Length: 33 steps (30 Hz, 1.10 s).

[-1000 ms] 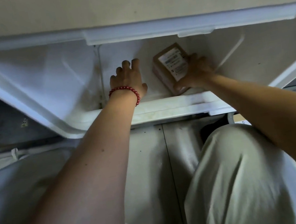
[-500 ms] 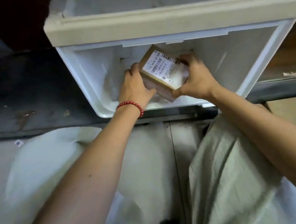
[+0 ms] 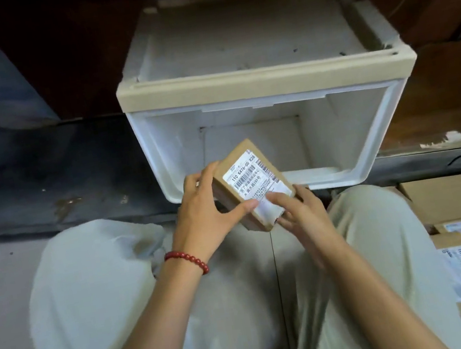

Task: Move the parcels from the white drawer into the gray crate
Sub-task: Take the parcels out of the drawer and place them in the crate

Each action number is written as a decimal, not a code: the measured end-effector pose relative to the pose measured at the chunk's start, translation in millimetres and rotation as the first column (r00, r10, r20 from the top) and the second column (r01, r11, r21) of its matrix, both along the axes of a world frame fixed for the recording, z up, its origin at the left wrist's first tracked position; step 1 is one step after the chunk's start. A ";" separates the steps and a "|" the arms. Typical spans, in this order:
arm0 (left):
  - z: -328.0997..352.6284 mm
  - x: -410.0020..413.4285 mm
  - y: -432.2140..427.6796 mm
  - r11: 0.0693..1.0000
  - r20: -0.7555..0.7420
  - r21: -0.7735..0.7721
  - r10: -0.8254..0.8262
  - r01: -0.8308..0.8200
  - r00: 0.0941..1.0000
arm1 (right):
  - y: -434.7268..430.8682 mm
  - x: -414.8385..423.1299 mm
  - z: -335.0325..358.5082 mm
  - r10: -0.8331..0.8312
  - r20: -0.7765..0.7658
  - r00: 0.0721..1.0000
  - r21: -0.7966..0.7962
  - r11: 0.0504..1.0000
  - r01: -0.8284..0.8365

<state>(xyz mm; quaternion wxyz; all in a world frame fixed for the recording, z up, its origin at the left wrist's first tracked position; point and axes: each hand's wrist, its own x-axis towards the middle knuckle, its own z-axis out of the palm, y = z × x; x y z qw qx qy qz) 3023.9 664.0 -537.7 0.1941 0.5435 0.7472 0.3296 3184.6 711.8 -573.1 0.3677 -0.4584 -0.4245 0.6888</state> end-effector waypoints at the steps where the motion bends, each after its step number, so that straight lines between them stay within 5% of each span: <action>1: -0.4 2.4 -2.5 1.000 0.011 0.024 0.017 -0.018 1.000 | -3.6 0.5 -0.7 0.005 -0.067 0.998 -0.085 0.996 -0.011; 9: -10.1 -1.9 -0.5 0.989 0.041 0.103 0.103 -0.107 0.994 | -1.6 -1.5 -7.4 -0.092 -0.050 0.995 -0.116 0.990 0.085; 21: -3.7 -8.0 1.3 0.957 0.171 0.036 0.279 -0.289 0.945 | 8.5 -7.4 -5.5 -0.072 -0.049 0.996 0.067 0.995 0.075; 26: -4.4 -8.2 2.1 0.959 0.231 0.057 0.256 -0.276 0.938 | 10.8 -6.5 -6.0 -0.044 -0.121 0.992 0.044 0.998 0.049; 33: -5.2 -4.2 3.7 0.959 0.174 0.128 0.230 -0.253 0.958 | 9.3 -8.8 -6.3 -0.030 -0.031 0.999 0.019 0.999 0.031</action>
